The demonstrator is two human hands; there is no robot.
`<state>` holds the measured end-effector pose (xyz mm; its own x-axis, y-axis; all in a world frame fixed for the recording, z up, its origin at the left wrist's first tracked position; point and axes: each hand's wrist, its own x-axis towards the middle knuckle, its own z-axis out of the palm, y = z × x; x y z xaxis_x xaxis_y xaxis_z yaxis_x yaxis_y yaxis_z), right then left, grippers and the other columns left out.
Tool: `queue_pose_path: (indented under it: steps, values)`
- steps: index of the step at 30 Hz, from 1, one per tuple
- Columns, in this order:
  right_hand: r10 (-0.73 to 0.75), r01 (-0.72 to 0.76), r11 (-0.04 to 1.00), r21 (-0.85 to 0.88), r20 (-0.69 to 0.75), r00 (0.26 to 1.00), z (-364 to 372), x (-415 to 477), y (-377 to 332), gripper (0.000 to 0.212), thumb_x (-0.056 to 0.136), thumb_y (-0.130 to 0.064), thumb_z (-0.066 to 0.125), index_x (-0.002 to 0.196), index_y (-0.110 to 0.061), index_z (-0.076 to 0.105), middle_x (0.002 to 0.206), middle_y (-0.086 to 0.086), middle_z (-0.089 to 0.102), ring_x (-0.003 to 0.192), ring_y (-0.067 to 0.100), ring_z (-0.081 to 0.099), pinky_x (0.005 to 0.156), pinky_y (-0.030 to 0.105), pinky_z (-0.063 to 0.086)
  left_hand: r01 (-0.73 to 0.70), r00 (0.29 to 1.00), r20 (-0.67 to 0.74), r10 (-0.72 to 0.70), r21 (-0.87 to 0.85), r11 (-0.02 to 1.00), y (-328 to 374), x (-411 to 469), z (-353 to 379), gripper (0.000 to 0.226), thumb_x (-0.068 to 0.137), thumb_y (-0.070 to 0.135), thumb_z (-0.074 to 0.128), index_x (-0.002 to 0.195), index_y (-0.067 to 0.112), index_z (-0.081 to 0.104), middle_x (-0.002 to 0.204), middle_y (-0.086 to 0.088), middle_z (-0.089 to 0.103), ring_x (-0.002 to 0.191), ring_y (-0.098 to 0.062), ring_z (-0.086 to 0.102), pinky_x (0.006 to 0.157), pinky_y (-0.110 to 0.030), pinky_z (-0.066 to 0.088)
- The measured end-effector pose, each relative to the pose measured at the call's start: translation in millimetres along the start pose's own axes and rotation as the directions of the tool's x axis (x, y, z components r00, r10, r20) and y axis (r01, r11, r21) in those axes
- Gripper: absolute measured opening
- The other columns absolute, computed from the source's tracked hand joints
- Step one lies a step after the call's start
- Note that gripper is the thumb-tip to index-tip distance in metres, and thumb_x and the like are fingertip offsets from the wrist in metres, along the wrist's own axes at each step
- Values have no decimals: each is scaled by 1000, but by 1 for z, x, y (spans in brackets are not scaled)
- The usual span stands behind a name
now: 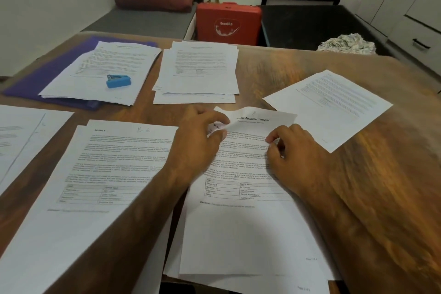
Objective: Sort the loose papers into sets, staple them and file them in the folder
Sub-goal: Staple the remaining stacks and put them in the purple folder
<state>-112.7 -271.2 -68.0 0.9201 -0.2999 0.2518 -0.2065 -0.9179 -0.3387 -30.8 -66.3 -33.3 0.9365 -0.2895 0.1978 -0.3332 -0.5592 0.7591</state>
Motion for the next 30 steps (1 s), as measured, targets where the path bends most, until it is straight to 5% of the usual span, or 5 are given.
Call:
queue_pose_path:
  steps: [9, 13, 16, 20, 30]
  values:
    - [129, -78, 964, 253, -190, 973, -2, -6, -6, 36, 95, -45, 67, 126, -30, 56, 134, -5, 51, 118, 13, 51, 90, 32, 48, 140, 989, 67, -128, -680, 720, 4, -5, -21, 50, 87, -9, 73, 128, 15, 57, 120, 0, 74, 100, -16, 76, 70, -33, 64]
    - [267, -151, 841, 519, -157, 951, -13, -5, -9, 56, 92, -39, 75, 138, -25, 47, 135, -8, 49, 114, 11, 55, 93, 31, 50, 145, 983, 25, -183, -719, 679, -4, -4, -26, 32, 91, -5, 71, 117, 13, 68, 114, -3, 77, 96, -27, 77, 74, -41, 65]
    - [340, -243, 613, 751, 27, 940, -27, -3, -14, 53, 93, -25, 77, 136, -24, 46, 114, -7, 70, 91, 8, 70, 68, 11, 53, 153, 981, 31, -193, -737, 659, -3, -1, -30, 22, 90, -5, 72, 108, 7, 72, 103, -13, 78, 91, -34, 77, 72, -38, 64]
    - [316, -277, 245, 929, 194, 929, -35, -2, -12, 30, 91, -2, 76, 119, -9, 67, 102, 4, 81, 93, 22, 79, 80, 33, 65, 151, 979, 23, -201, -743, 652, 1, 0, -31, 24, 89, -6, 72, 110, 6, 73, 102, -10, 79, 90, -30, 78, 69, -34, 63]
    - [127, -501, 114, 858, 487, 864, -69, -3, 3, 25, 96, -13, 71, 119, -4, 71, 113, 13, 78, 102, 35, 76, 91, 50, 60, 148, 981, 0, -196, -658, 738, 17, 23, -19, 36, 90, 1, 75, 118, 21, 64, 117, 3, 75, 95, -22, 77, 76, -47, 65]
